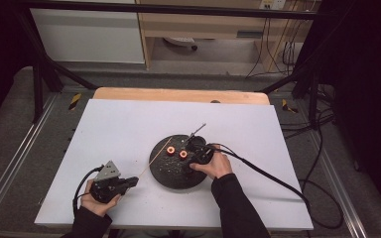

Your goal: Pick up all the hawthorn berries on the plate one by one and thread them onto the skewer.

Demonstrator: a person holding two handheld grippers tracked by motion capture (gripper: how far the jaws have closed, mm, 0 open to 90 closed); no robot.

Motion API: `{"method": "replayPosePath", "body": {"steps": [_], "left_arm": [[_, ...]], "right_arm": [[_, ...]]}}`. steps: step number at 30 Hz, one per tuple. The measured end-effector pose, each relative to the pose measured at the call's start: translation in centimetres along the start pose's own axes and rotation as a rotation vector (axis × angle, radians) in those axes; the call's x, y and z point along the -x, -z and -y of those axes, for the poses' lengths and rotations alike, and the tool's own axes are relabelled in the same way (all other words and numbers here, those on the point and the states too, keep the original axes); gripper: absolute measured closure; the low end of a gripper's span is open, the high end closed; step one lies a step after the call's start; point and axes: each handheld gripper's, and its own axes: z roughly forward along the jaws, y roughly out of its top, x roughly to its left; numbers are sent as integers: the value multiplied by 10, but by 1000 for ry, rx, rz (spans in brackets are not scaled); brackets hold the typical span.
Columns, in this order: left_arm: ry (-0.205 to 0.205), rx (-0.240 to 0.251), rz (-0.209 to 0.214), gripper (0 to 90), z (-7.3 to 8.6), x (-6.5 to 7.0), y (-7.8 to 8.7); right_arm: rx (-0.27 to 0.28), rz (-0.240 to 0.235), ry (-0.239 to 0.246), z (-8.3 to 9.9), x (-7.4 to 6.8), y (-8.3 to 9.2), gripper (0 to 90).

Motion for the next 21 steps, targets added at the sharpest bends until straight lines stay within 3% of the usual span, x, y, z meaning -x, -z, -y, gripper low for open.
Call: {"method": "replayPosePath", "body": {"steps": [13, 21], "left_arm": [[-6, -2, 1, 881, -1, 1, -1], [-6, 1, 0, 881, -1, 2, 0]], "right_arm": [[-41, -42, -44, -2, 3, -9, 592], [-45, -49, -60, -2, 4, -8, 605]]}}
